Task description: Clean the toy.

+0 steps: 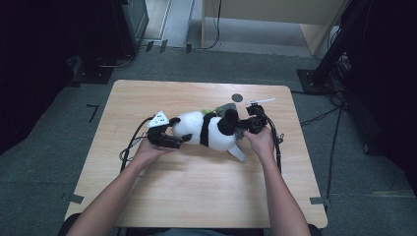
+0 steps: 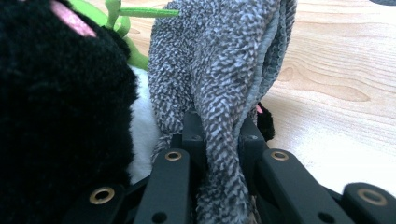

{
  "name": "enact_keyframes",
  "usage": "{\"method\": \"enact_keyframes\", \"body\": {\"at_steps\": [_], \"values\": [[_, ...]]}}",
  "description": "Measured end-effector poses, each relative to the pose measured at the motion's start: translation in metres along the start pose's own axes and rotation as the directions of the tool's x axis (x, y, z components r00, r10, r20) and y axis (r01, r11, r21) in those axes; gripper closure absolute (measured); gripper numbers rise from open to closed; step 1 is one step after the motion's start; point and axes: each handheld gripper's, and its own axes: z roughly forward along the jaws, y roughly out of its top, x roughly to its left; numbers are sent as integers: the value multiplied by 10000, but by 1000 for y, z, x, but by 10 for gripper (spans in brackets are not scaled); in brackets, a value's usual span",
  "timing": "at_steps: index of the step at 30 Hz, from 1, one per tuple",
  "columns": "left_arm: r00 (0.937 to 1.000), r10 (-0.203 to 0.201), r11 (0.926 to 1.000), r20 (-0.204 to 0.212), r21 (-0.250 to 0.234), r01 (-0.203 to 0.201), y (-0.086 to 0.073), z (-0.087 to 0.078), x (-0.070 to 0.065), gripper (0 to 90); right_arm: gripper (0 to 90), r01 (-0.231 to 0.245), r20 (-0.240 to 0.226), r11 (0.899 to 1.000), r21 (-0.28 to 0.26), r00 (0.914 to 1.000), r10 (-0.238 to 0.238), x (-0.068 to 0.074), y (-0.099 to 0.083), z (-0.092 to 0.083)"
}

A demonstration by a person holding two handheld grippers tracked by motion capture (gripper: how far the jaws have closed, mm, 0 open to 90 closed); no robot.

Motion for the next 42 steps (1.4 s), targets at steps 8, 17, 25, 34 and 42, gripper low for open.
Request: {"method": "enact_keyframes", "body": {"at_steps": [8, 17, 25, 34, 42], "values": [[9985, -163, 9983, 530, 560, 134, -2, 14, 0, 0, 798, 135, 156, 9999, 85, 9998, -136, 2, 1, 3], [10000, -78, 9976, -20, 688, 79, -2, 5, -9, 191, 799, 318, 533, 9991, 289, 9980, -333, 7, 9, 1], [9982, -443, 9941, -403, 968, 481, 0, 1, -17, 219, 800, 22, 537, 9894, -1450, 9985, 57, 6, 12, -57], [9922, -1073, 9869, -633, 1138, 1140, 4, -5, -22, 241, 799, 828, 130, 9731, -2148, 9966, -820, 44, 17, -115], [9907, -1128, 9880, -764, 976, 1200, 0, -8, -28, 242, 795, 1305, -1263, 9807, -1457, 9807, -1493, 100, 28, -79]]}}
